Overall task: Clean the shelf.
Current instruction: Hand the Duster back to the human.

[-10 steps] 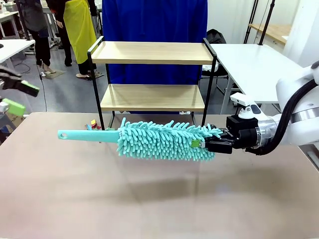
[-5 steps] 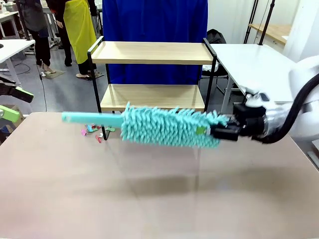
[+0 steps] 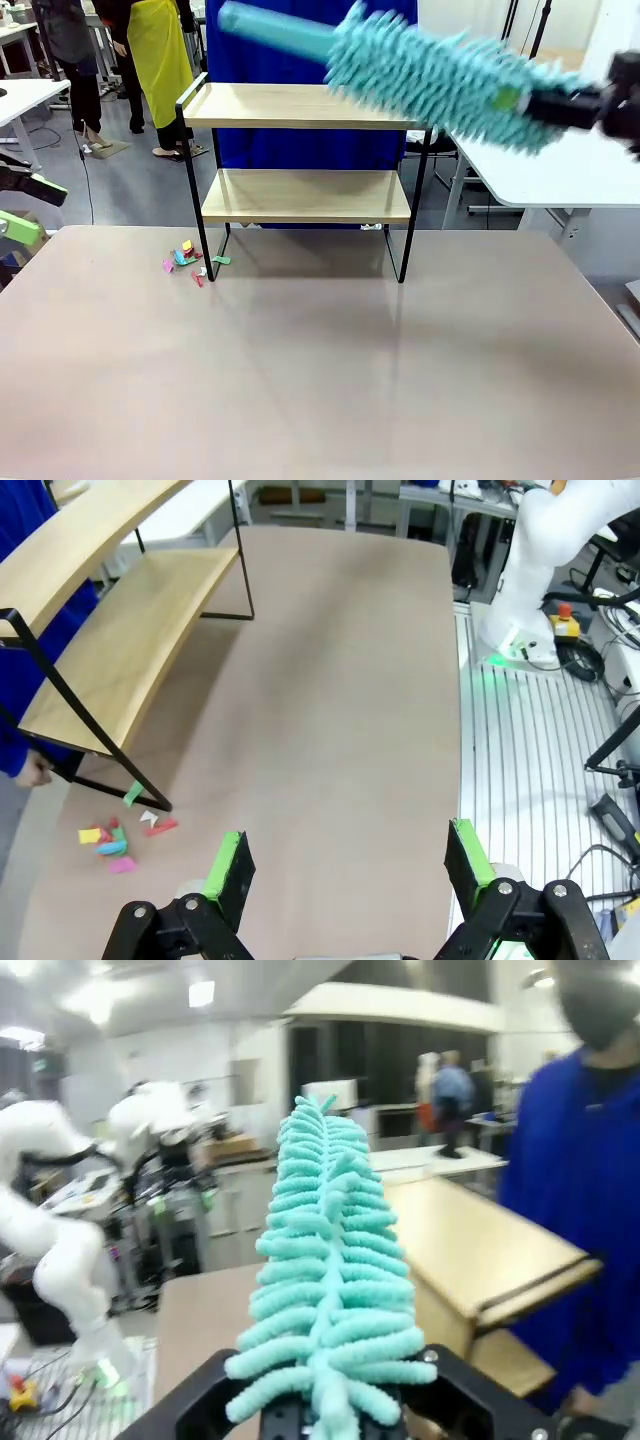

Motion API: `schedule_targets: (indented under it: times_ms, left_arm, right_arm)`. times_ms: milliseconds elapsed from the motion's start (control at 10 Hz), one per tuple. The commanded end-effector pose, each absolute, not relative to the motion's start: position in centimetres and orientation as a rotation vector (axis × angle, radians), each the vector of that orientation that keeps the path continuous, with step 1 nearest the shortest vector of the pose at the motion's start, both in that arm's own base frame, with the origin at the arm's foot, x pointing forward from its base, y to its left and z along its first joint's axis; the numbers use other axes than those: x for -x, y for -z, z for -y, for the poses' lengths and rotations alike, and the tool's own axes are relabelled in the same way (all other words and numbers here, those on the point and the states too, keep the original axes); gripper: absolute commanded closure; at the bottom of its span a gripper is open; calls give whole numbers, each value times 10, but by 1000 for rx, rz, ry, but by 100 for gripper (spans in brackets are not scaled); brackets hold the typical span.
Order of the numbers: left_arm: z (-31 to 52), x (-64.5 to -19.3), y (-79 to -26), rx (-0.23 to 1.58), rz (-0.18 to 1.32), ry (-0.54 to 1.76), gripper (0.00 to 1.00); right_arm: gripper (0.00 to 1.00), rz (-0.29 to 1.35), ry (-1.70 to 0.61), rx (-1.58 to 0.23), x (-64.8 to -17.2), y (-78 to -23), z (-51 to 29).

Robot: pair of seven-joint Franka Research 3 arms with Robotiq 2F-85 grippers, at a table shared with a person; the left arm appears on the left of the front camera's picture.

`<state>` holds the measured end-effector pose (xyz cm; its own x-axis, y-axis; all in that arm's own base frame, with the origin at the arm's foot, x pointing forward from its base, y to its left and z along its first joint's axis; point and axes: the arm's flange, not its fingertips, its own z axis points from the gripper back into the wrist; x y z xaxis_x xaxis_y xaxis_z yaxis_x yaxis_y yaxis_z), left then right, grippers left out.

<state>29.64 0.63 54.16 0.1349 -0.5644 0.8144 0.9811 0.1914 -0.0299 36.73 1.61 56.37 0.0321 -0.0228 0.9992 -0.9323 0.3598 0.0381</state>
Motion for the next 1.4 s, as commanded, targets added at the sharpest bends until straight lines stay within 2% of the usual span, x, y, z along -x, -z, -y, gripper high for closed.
schedule_targets:
  times_ms: [0,300,600,1100,1300]
  left_arm:
    - [-5,-300,-543,696,804,1269,0]
    - [-5,-300,-543,696,804,1269,0]
    - [-5,-300,-543,696,804,1269,0]
    - [-5,-300,-543,696,804,1269,0]
    - [-5,-300,-543,696,804,1269,0]
  right_arm:
    - [83,1495,-663,-797,-369,-575,9]
    - [83,1562,-331,-523,-360,-562,70]
    - [83,1481,-156,-356,-356,-517,95]
    - [83,1321,-103,-242,-343,-422,92]
    - [83,1306,-91,-223,-339,-404,88]
